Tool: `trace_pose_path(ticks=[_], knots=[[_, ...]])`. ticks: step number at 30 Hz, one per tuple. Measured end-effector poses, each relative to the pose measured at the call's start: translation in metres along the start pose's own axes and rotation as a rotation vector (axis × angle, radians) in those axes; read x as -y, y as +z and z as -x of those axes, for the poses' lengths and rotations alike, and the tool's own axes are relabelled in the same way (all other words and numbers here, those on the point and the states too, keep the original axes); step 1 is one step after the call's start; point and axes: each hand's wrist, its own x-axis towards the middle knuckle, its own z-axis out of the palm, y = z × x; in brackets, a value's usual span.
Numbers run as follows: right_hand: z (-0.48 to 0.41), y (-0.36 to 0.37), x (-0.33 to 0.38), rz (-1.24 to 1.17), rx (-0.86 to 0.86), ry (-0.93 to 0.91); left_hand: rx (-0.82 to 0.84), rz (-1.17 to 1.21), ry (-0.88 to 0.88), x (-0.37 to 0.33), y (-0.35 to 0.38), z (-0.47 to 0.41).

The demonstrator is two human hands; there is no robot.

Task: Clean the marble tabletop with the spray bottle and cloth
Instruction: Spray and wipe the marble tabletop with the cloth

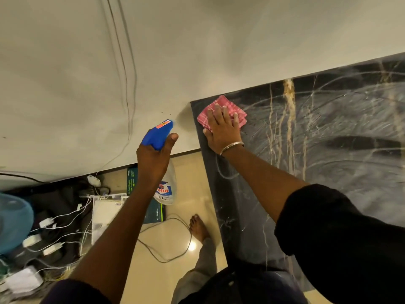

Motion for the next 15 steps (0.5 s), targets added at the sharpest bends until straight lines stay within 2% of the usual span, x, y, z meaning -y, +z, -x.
trace_pose_path(ticks=[3,7,8,10,13,15], knots=[[-0.018,-0.001,0.01,0.048,0.022,-0.124,0.01,-0.013,-0.006,0.007,0.0,-0.008],[-0.033,0.0,-0.014,0.147,0.06,-0.466,0.05,-0.012,-0.007,0.01,0.006,-0.019],[-0.035,-0.001,-0.026,0.16,0.045,-0.502,0.055,-0.009,-0.013,0.011,0.007,-0.022],[-0.035,0.0,-0.048,0.126,-0.04,-0.386,0.058,-0.011,-0.033,0.014,0.009,-0.028],[-0.026,0.004,-0.048,-0.023,-0.221,0.069,0.089,-0.02,-0.052,0.017,0.012,-0.038],[-0.027,0.006,-0.02,-0.079,-0.231,0.298,0.137,-0.026,-0.072,0.019,0.014,-0.041]])
